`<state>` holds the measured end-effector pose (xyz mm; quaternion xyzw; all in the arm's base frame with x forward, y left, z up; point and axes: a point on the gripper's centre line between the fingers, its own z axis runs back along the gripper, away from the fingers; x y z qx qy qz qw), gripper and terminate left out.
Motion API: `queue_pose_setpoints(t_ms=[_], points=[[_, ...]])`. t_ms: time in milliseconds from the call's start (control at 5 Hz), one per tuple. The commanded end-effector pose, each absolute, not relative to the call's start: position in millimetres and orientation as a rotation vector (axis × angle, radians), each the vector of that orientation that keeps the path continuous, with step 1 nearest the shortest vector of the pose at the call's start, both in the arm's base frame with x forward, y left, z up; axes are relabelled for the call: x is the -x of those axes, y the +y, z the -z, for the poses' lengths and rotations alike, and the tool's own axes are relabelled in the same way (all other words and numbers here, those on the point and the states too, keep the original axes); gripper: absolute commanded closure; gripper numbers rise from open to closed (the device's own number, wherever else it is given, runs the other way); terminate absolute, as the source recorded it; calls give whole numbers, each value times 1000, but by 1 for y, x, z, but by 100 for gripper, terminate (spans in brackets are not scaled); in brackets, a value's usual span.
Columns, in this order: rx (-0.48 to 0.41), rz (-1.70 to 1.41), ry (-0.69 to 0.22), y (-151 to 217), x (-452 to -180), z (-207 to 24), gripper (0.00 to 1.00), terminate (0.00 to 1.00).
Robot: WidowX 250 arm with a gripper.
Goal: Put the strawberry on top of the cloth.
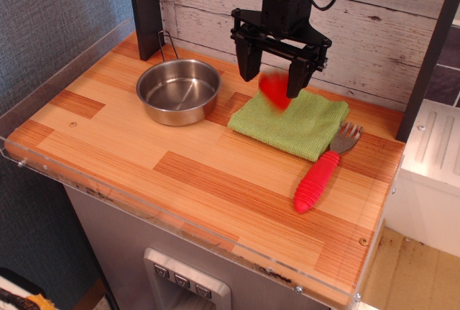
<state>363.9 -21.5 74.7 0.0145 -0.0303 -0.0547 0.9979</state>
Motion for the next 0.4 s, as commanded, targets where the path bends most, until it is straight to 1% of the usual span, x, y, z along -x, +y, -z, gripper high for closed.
queue_pose_setpoints(t_ms=[0, 200], points=[[-34, 103, -105, -12, -358, -96, 0, 0], [-78, 49, -121, 2, -342, -111, 0, 0]])
